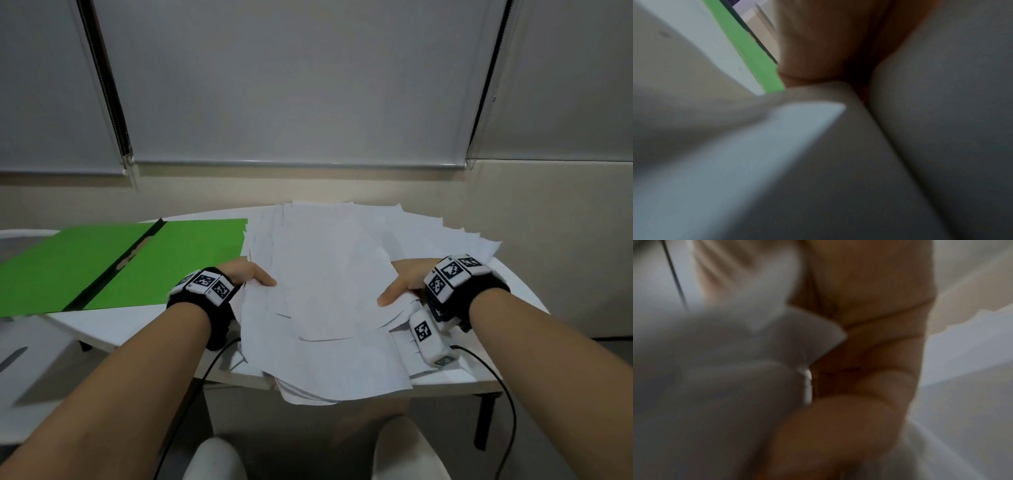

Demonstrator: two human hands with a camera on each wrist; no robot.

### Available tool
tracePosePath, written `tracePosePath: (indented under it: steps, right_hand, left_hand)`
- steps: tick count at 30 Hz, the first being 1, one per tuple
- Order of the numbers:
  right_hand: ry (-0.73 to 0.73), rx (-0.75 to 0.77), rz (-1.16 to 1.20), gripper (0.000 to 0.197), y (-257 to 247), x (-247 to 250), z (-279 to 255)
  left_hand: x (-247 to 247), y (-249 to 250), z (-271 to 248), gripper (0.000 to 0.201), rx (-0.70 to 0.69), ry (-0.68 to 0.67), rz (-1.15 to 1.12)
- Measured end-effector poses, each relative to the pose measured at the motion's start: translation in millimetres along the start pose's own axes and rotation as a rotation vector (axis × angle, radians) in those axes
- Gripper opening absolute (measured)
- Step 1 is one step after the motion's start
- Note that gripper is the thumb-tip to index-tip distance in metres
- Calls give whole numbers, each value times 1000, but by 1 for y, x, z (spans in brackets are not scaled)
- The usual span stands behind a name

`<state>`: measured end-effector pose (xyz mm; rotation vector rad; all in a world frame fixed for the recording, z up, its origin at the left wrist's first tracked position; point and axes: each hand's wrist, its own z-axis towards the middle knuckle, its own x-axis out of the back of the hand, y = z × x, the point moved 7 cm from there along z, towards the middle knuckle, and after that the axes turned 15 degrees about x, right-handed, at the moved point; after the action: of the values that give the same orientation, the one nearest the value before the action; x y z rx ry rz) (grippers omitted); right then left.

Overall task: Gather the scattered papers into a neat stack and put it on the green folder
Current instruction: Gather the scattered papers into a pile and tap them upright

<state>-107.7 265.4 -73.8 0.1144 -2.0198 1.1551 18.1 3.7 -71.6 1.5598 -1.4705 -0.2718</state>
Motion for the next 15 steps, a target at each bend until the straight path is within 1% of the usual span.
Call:
tracePosePath:
  steps: [1, 3, 5, 6, 7, 9, 10, 11, 14, 15]
  right_hand:
    - [-1, -5, -64, 68, -4, -2, -2]
    - [40, -56, -270, 62, -12, 3, -8]
    - [174, -99, -338, 54, -17, 17, -18]
    - [240, -87, -300, 52, -16, 23, -20]
    - [321, -43, -191, 46, -14, 29, -21]
    - [505, 49, 133, 39, -4, 40, -22]
    - [576, 80, 249, 42, 2, 46, -23]
    - [610, 87, 318, 48, 7, 49, -25]
    - [626, 77, 430, 72, 11, 51, -26]
    - [645, 82, 456, 84, 13, 53, -25]
  left_hand:
    - [1, 3, -4, 8, -33, 34, 11]
    - [3, 9, -11, 24, -133, 78, -33]
    - [6, 11, -15, 32, -215, 77, -136]
    - [9, 12, -15, 34, -246, 68, -201]
    - [11, 14, -18, 36, -275, 60, -261]
    - [14, 20, -23, 35, -336, 35, -345]
    - [15, 24, -25, 32, -362, 19, -372]
    - [17, 28, -28, 31, -384, 9, -395]
    - [16, 44, -37, 32, -455, -39, -405]
    - [15, 48, -40, 31, -469, -53, -401]
